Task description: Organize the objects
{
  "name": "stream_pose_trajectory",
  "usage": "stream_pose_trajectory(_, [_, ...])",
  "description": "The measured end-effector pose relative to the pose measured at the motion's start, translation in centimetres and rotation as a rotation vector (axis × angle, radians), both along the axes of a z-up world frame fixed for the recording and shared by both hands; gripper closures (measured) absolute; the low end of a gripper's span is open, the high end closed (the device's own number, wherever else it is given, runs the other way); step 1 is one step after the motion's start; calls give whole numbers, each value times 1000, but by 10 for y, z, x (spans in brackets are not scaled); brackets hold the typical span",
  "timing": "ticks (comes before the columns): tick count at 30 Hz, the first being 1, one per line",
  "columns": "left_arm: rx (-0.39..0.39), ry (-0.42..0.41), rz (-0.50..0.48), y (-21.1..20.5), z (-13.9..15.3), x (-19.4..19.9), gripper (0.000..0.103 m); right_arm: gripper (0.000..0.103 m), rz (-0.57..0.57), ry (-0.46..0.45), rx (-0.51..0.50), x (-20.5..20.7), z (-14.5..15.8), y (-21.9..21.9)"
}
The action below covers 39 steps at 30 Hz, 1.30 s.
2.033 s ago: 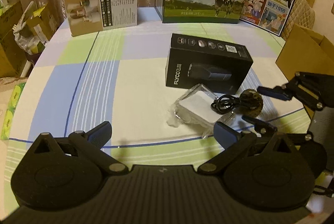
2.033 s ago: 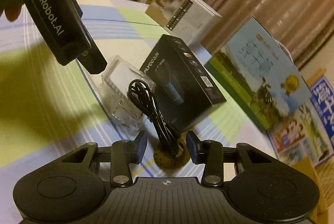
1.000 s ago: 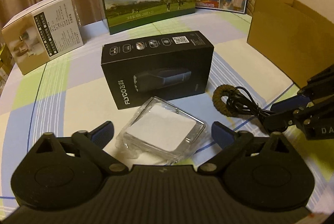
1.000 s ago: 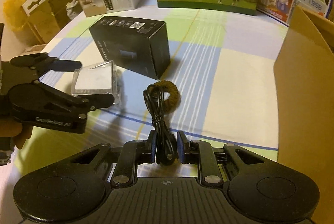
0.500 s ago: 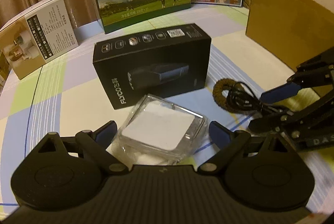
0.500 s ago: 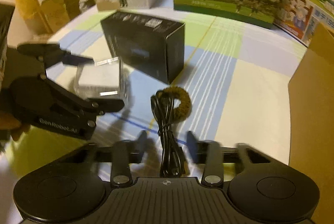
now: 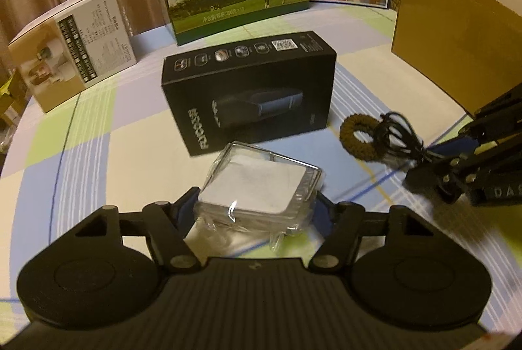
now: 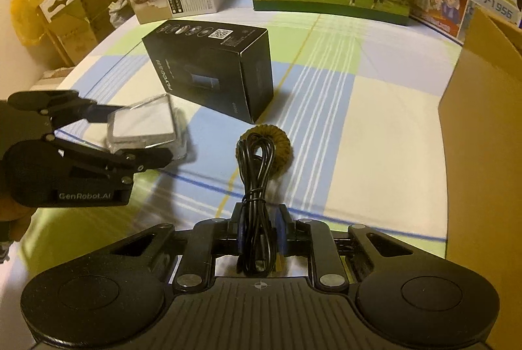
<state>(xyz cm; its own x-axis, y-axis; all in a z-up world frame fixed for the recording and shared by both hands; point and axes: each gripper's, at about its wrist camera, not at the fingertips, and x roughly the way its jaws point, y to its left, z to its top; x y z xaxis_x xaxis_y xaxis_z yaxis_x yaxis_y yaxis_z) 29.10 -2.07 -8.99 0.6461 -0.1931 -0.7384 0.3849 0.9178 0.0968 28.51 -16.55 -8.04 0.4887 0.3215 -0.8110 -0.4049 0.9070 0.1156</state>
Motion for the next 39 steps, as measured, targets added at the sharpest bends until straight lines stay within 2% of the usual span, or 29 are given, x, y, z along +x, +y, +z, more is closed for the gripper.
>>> stream_pose_trajectory(9, [-28,44,59,5,18,-65,38,88,-34,14,27,-59,20,-11])
stream_pose_trajectory(14, [-34,76,79,11,23,-112,38,87,-24,52,20,-91,18,-10])
stream_pose_trajectory(17, [17,66,56,10,22,-132,31,87,-13,54,5,-99,17,-9])
stream_pose_trajectory(18, [25,50,44,9,24,-138,25,87,-15,53,6,-100,17,-9])
stream_pose_trajectory(21, [12,20,26,11,28,-143,16,87,-27,52,23,-98,18,-9])
stream_pose_trajectory(27, [20,48,-2,8,18,-135,15,87,-30,64,31,-92,13,-9])
stream_pose_trajectory(31, [11,78,10,10,13,-124,19,87,-31,68,38,-87,12,-12])
stream_pose_trajectory(34, [-21,114,18,14,12,-118,32,87,-26,74,42,-86,10,-11])
stream_pose_trajectory(39, [-30,142,30,15,12,-116,38,87,-19,72,50,-86,12,-9])
